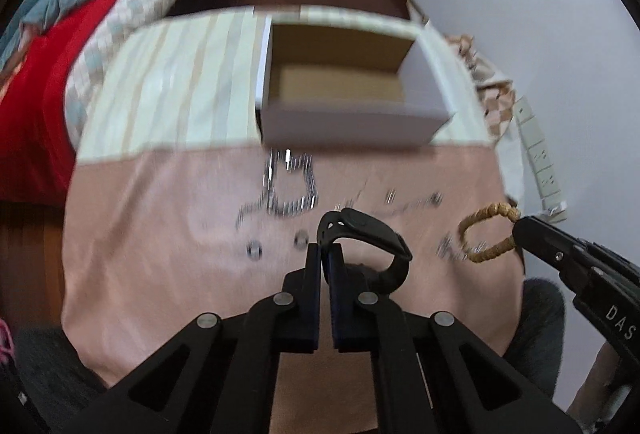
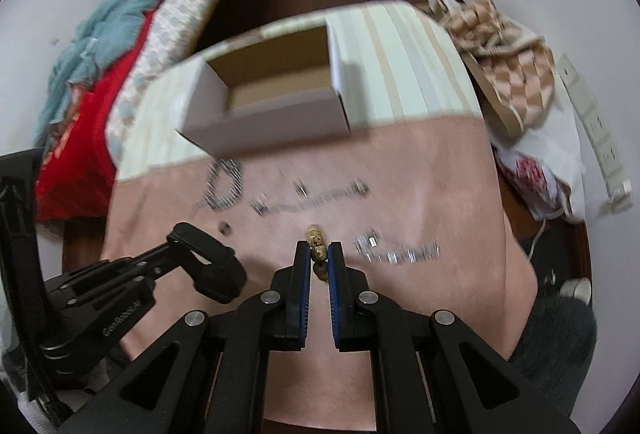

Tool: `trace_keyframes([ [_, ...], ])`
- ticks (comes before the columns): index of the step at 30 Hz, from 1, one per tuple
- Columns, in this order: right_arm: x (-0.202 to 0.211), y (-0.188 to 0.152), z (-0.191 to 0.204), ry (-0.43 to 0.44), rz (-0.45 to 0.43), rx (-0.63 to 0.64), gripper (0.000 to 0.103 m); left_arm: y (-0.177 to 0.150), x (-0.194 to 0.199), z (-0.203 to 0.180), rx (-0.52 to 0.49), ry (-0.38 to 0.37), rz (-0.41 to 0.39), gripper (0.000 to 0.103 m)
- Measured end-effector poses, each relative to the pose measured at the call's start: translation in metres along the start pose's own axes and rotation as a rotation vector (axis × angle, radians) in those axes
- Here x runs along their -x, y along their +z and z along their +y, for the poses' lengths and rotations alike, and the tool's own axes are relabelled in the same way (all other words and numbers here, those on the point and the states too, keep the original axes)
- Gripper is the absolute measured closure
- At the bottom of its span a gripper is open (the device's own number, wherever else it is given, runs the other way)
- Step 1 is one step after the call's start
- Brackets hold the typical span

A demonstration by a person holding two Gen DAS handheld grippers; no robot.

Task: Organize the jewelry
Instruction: 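Carry band and bead bracelet into the white box while opening both tools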

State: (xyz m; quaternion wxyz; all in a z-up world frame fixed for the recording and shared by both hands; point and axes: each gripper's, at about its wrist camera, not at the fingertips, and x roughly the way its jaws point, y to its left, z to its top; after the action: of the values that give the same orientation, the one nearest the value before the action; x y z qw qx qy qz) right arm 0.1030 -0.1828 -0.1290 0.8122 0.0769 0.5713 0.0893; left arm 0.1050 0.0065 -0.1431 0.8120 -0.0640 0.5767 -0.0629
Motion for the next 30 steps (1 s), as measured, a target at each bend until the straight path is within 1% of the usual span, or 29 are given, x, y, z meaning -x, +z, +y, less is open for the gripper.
trace_keyframes([
  [1,0.006,0.008,0.002,0.006,-0.015,0.007,0.094,0.011,-0.001,-0.008,-0.004,-0.004,-0.012,0.102],
  [4,0.027,0.04,0.011,0.03,-0.075,0.029,0.094,0.043,0.012,-0.01,-0.018,-0.012,-0.071,0.102],
  [7,0.039,0.076,0.018,0.042,-0.129,0.053,0.094,0.075,0.015,-0.005,-0.014,-0.019,-0.105,0.102],
  [10,0.036,0.111,0.027,0.045,-0.157,0.079,0.094,0.103,0.009,0.001,-0.01,-0.013,-0.117,0.102],
  [12,0.024,0.13,0.032,0.042,-0.155,0.096,0.094,0.121,-0.004,0.006,-0.008,-0.014,-0.101,0.102],
  [14,0.003,0.15,0.036,0.043,-0.131,0.114,0.094,0.132,-0.017,0.01,0.001,-0.012,-0.082,0.102],
  [17,-0.033,0.171,0.039,0.031,-0.086,0.129,0.094,0.151,-0.048,0.021,0.017,-0.014,-0.025,0.102],
  [21,-0.075,0.182,0.035,0.033,-0.022,0.127,0.094,0.166,-0.077,0.027,0.018,-0.012,0.027,0.101],
  [23,-0.093,0.186,0.032,0.042,0.01,0.127,0.094,0.169,-0.087,0.028,0.031,-0.006,0.053,0.096],
  [25,-0.105,0.189,0.029,0.064,0.035,0.122,0.094,0.172,-0.093,0.027,0.044,-0.001,0.073,0.094],
  [26,-0.111,0.19,0.028,0.081,0.054,0.119,0.094,0.173,-0.097,0.026,0.053,-0.005,0.089,0.094],
  [28,-0.119,0.193,0.026,0.097,0.088,0.12,0.094,0.174,-0.097,0.026,0.076,-0.027,0.091,0.093],
  [30,-0.124,0.193,0.024,0.123,0.115,0.111,0.093,0.175,-0.095,0.023,0.079,-0.041,0.082,0.078],
])
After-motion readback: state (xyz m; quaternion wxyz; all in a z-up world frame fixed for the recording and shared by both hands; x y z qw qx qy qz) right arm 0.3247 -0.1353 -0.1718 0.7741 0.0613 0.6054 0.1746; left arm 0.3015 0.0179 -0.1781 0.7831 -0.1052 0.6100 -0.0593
